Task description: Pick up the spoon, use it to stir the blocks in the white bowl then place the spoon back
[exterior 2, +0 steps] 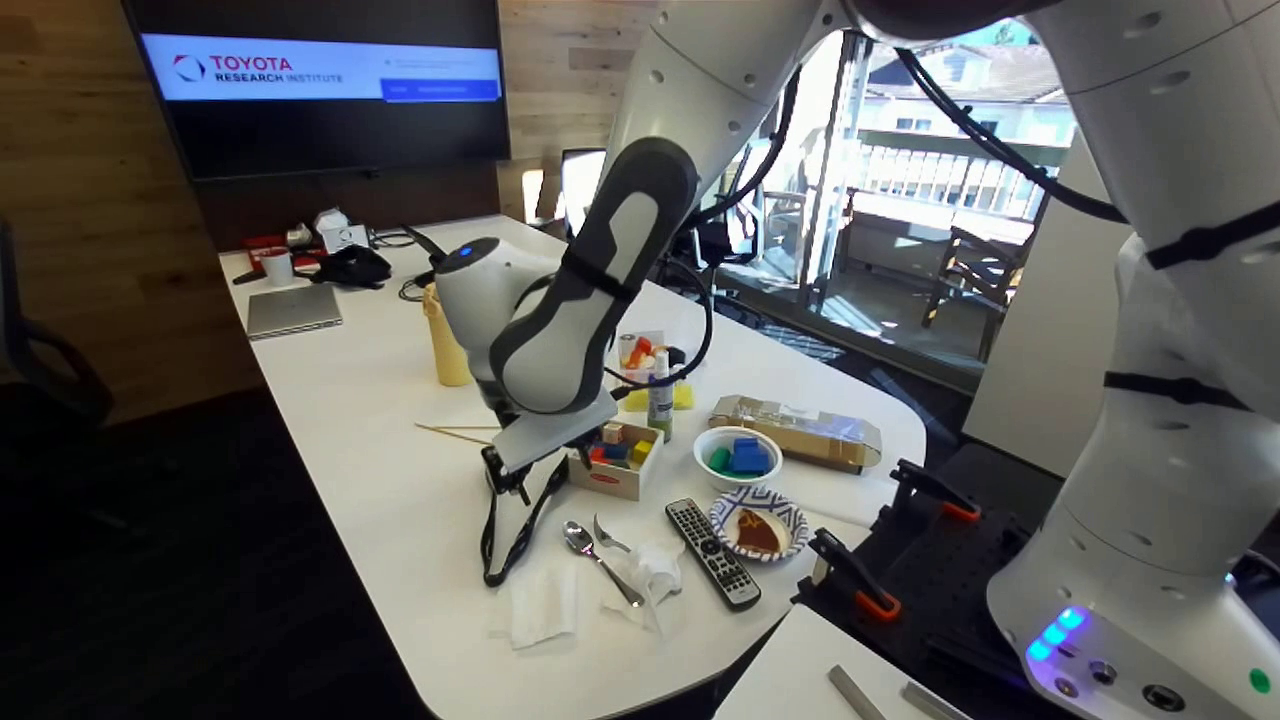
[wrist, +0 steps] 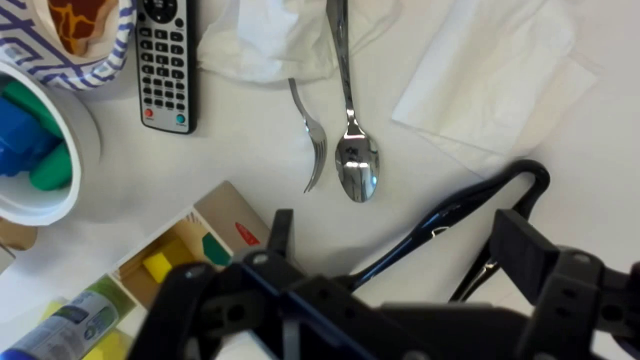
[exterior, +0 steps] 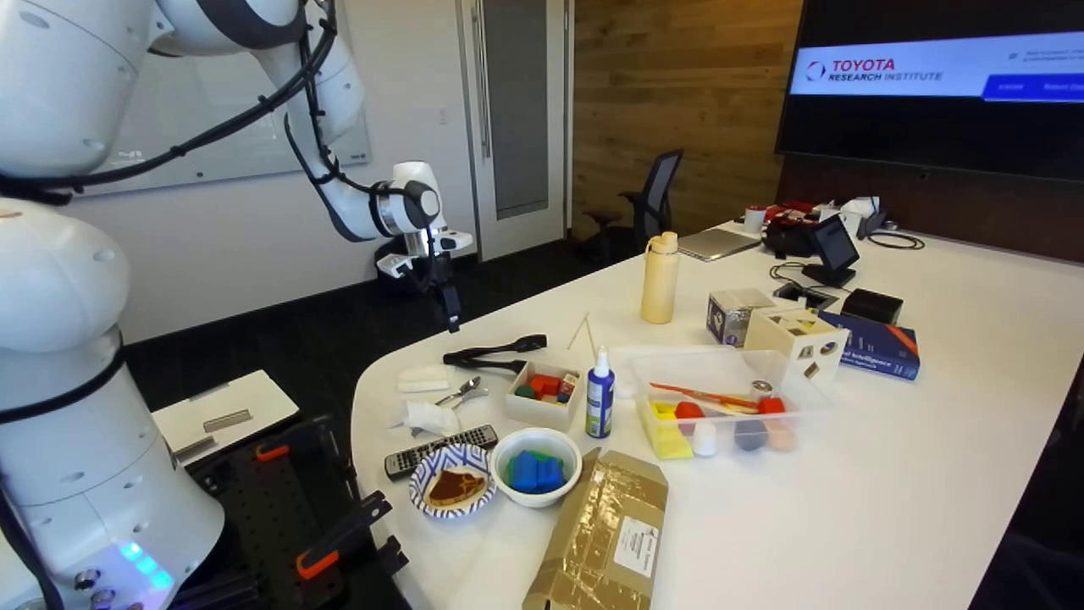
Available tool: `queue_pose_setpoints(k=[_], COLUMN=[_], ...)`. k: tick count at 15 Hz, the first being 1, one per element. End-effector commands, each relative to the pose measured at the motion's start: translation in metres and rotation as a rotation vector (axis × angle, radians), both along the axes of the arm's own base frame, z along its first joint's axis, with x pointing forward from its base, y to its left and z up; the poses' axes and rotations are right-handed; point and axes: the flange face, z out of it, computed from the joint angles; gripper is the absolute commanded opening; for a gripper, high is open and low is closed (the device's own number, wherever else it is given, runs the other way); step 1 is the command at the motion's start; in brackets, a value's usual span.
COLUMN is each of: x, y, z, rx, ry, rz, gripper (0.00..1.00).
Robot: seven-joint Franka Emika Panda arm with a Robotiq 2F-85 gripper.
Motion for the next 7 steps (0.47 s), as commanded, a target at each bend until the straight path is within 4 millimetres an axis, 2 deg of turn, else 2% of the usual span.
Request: queue_pose_setpoints(k=[1,4,7], x=[-0.008,-0.005,-0.002], y=[-0.027,-0.043,-0.054], z=[0.053,0.073,0.076], rx=[0.022,0.055,0.073], ry=[-0.02,-0.029,-0.026], rz=[0.028,0.058,0.103], gripper=[1.0,1.0,1.0])
